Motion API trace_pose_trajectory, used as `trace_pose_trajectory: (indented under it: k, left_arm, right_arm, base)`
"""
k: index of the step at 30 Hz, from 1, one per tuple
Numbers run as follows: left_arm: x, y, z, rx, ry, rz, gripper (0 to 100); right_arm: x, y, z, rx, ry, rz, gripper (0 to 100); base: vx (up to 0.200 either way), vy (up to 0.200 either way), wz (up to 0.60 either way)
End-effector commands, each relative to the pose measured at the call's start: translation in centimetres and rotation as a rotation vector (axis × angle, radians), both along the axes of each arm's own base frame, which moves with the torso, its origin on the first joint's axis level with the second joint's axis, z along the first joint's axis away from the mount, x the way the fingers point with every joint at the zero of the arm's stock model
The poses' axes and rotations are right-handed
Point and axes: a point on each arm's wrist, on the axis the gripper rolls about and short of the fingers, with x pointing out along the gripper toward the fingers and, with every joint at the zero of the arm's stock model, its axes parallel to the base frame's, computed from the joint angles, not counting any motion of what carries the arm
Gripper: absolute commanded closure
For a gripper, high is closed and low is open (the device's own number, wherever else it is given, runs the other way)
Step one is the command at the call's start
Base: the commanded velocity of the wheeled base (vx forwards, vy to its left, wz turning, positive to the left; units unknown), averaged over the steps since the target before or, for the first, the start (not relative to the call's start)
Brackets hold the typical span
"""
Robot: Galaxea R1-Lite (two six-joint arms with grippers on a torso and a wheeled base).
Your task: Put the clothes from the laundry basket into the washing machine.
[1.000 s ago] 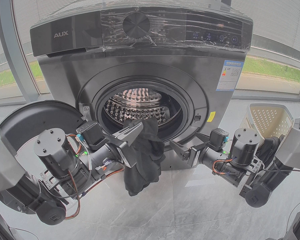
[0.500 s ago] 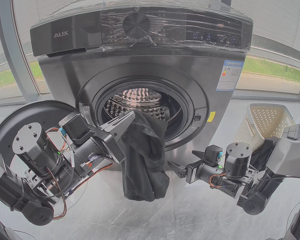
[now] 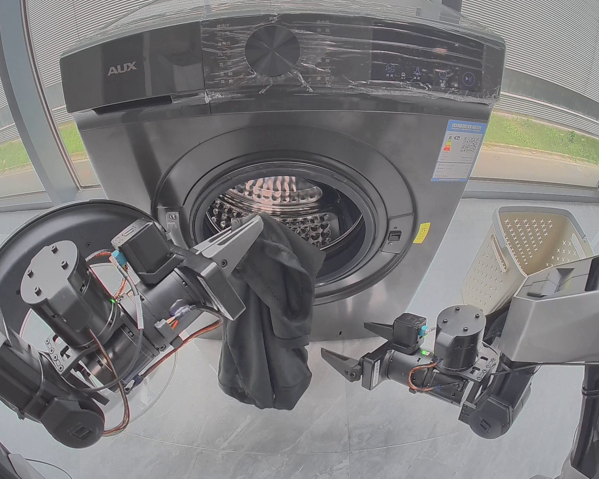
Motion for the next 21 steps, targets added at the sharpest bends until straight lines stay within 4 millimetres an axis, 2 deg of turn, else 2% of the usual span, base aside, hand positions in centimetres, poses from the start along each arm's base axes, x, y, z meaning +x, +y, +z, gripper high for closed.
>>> trace_pose_trajectory:
  k: [1,15,21]
  left_arm:
    - [-0.1,0.0,0.0,0.000,0.000,-0.003,100]
    - [0.0,0.0,0.0,0.000,0.000,-0.003,100]
    - [0.0,0.0,0.1,-0.001,-0.002,-0.003,100]
  right_arm:
    - [0.2,0.1,-2.4,-0.034,0.046,0.020,0]
    - [1.6,0.3,-3.6,-0.035,0.046,0.002,0]
    - [2.1,1.3,-4.1,-0.020,0.037,0.043,0]
  base:
    - [0.000,0.000,0.00]
    - [0.000,0.000,0.00]
    - [0.000,0.000,0.00]
